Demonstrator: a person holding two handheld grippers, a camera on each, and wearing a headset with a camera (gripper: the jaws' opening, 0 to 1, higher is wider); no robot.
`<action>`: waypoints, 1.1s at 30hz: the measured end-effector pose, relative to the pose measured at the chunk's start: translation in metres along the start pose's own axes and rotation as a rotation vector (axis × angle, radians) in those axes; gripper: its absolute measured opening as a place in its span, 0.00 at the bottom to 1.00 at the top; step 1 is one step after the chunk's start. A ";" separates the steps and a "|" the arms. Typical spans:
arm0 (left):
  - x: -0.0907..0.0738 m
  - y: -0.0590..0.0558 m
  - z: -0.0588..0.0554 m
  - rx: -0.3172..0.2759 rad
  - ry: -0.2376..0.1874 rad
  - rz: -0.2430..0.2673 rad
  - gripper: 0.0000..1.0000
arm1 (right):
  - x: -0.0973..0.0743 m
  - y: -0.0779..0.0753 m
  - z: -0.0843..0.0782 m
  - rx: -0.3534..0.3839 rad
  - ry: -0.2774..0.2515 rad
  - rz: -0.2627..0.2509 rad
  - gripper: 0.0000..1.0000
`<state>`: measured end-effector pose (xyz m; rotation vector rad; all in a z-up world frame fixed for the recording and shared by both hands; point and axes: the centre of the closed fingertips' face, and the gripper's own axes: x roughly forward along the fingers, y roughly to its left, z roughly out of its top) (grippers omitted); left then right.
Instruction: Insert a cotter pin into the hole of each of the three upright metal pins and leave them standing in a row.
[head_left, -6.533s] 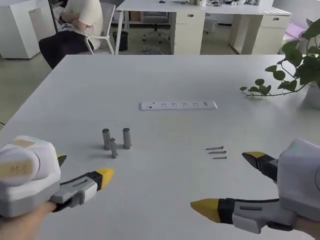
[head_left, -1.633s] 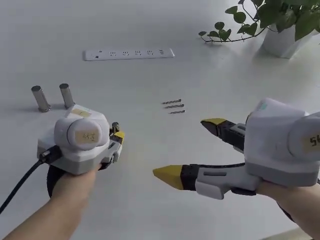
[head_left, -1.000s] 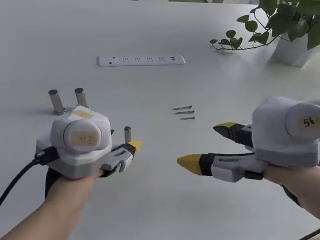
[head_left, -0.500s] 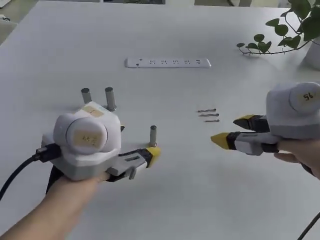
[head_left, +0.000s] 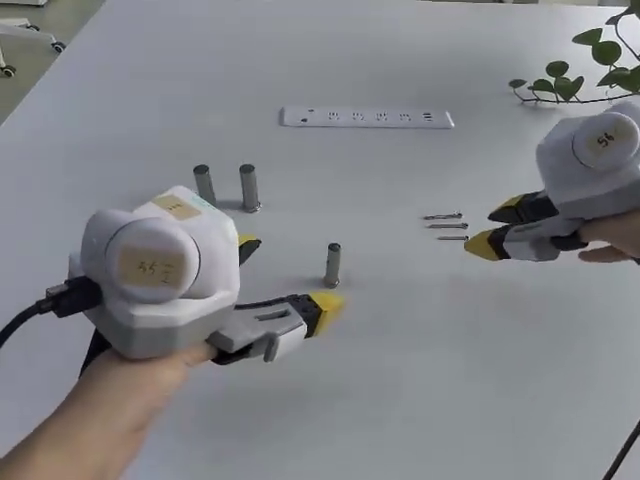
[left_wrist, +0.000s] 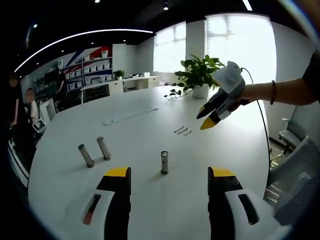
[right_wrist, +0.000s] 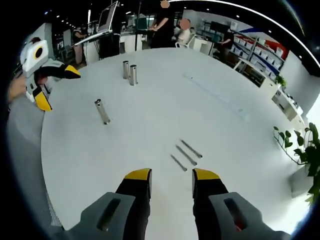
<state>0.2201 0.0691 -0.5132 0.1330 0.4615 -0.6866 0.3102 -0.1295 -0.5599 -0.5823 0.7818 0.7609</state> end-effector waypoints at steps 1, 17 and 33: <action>0.000 0.001 0.000 0.002 0.001 0.002 0.61 | 0.003 -0.001 0.001 0.001 0.000 0.005 0.28; -0.006 0.002 -0.004 0.042 -0.008 -0.010 0.61 | 0.045 -0.011 -0.009 -0.058 0.134 0.162 0.18; -0.011 0.001 -0.004 -0.007 -0.015 -0.024 0.76 | 0.054 -0.015 -0.018 -0.148 0.233 0.282 0.07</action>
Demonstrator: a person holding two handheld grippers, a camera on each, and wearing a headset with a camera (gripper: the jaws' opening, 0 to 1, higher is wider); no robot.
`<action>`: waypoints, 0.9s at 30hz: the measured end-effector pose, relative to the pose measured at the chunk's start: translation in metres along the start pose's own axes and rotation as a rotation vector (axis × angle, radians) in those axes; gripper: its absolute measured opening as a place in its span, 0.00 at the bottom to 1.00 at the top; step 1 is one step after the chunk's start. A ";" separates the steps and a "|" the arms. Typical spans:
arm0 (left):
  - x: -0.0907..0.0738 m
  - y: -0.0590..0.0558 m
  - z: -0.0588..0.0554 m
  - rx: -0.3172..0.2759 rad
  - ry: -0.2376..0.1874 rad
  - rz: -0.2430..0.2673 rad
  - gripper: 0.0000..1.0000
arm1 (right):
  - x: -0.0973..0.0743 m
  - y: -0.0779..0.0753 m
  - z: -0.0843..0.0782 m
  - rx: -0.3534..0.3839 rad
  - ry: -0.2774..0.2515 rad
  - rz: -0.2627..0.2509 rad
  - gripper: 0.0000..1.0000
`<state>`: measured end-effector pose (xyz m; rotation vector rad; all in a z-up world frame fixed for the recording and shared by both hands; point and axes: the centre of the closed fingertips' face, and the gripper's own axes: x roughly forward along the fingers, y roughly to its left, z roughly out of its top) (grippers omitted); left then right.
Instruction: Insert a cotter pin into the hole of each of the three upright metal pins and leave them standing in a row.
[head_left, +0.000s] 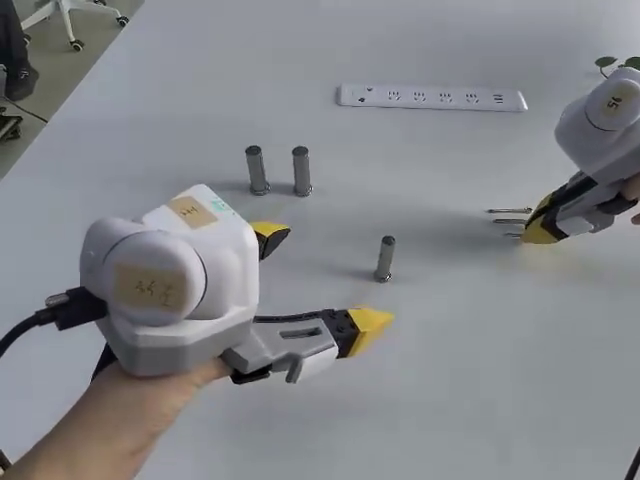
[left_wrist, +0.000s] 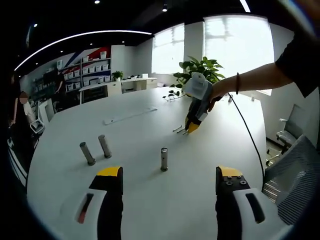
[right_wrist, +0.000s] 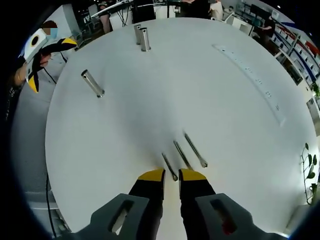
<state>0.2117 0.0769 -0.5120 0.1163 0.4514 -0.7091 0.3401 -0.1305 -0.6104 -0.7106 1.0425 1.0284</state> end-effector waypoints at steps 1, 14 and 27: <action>0.000 -0.001 0.000 -0.005 -0.002 -0.005 0.76 | 0.000 0.000 0.002 0.007 -0.012 0.009 0.07; -0.006 0.001 -0.005 -0.038 0.013 0.003 0.79 | 0.001 -0.002 -0.002 -0.126 0.073 -0.011 0.02; -0.018 0.014 -0.002 -0.027 0.018 0.034 0.76 | 0.003 -0.008 -0.004 -0.211 0.116 -0.020 0.00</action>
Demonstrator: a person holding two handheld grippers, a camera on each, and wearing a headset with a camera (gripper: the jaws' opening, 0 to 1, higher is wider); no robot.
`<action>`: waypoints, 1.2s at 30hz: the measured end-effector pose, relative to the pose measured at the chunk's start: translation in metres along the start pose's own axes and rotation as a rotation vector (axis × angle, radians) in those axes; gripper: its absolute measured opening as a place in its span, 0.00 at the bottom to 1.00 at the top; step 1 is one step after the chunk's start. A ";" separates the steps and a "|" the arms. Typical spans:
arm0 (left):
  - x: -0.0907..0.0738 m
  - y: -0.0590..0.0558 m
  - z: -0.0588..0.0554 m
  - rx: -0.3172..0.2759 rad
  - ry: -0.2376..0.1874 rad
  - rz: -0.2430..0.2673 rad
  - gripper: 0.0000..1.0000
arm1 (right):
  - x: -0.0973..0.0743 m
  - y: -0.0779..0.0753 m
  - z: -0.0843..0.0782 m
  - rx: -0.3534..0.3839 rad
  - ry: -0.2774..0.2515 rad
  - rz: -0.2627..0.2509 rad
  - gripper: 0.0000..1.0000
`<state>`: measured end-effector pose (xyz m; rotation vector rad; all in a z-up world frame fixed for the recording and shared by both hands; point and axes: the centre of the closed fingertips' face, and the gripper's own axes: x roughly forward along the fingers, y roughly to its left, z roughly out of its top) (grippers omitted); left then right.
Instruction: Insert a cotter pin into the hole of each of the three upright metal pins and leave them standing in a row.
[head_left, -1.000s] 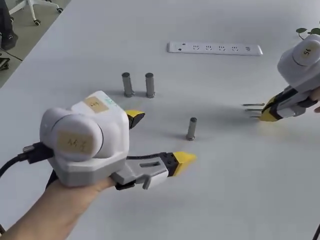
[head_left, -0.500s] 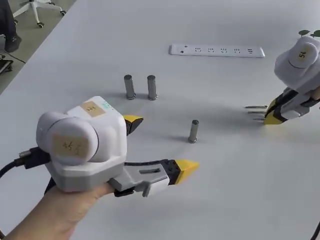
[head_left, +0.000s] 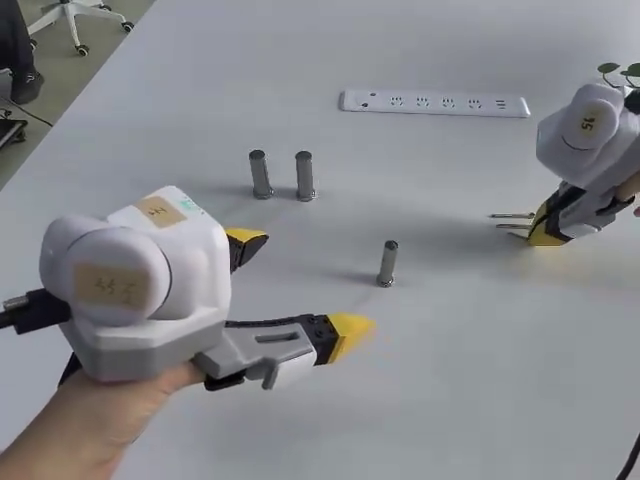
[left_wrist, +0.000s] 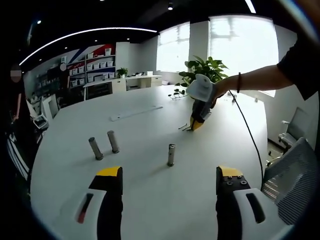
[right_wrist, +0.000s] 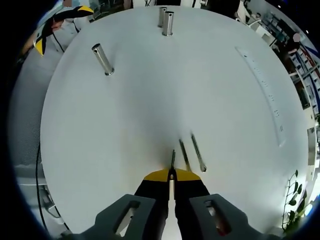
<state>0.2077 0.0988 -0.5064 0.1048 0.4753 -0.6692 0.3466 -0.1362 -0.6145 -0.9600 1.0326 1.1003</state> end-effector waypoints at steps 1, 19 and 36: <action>0.000 0.001 0.000 0.000 -0.001 0.001 0.76 | 0.000 0.002 0.001 -0.003 -0.001 -0.001 0.00; -0.002 -0.008 0.002 -0.026 -0.005 -0.026 0.71 | -0.015 0.010 0.004 -0.084 -0.029 -0.096 0.00; 0.001 -0.008 0.013 -0.141 -0.031 -0.052 0.57 | -0.067 0.041 0.069 -0.281 -0.204 -0.243 0.00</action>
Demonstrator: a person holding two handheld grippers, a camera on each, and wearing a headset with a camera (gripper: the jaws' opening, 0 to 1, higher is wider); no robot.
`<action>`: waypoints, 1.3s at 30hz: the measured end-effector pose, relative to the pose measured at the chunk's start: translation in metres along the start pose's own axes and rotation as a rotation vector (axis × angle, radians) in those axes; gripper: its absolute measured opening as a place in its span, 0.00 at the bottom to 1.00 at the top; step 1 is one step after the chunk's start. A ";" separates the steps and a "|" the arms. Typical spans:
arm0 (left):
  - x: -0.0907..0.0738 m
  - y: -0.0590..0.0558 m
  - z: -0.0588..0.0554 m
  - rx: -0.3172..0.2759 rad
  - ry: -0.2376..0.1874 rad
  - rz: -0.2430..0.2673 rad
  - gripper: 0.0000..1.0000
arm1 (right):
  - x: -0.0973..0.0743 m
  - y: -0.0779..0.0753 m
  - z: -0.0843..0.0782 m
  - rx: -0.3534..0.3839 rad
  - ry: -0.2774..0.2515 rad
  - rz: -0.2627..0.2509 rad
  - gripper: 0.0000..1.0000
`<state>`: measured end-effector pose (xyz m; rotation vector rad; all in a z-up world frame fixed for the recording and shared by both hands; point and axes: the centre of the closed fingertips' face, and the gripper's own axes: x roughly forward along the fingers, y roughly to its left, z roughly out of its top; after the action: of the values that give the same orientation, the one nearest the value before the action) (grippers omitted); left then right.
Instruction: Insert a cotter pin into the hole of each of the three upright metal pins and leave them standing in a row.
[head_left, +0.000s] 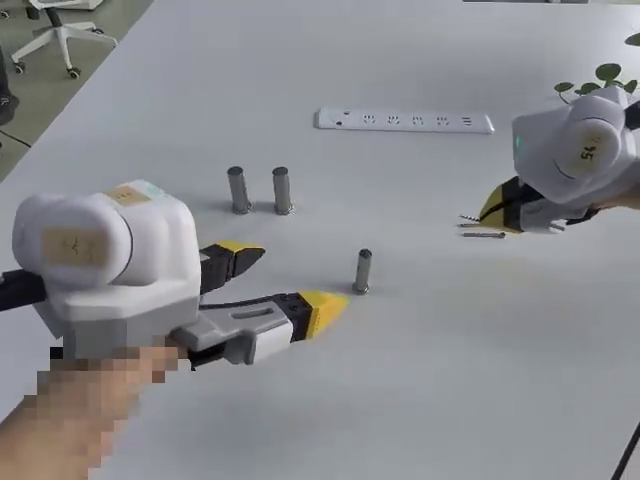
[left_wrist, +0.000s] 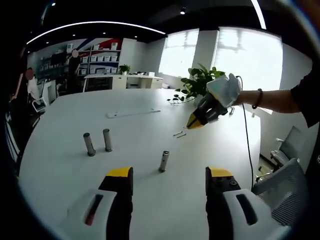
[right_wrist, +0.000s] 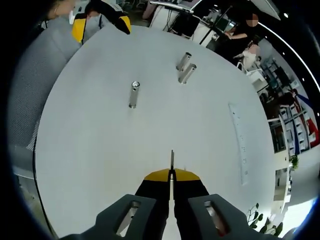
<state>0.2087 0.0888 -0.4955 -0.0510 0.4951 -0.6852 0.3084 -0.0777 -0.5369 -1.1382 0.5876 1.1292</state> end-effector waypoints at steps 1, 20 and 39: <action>0.001 0.000 0.001 -0.003 -0.001 0.000 0.57 | -0.003 0.001 0.008 -0.016 -0.012 -0.012 0.00; 0.019 -0.012 0.007 -0.069 0.036 -0.061 0.40 | -0.018 0.034 0.078 -0.166 -0.133 -0.010 0.00; 0.026 -0.037 0.012 -0.232 0.048 -0.167 0.24 | -0.030 0.062 0.124 -0.277 -0.224 -0.004 0.00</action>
<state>0.2095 0.0422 -0.4882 -0.2971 0.6195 -0.7914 0.2205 0.0241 -0.4918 -1.2253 0.2595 1.3432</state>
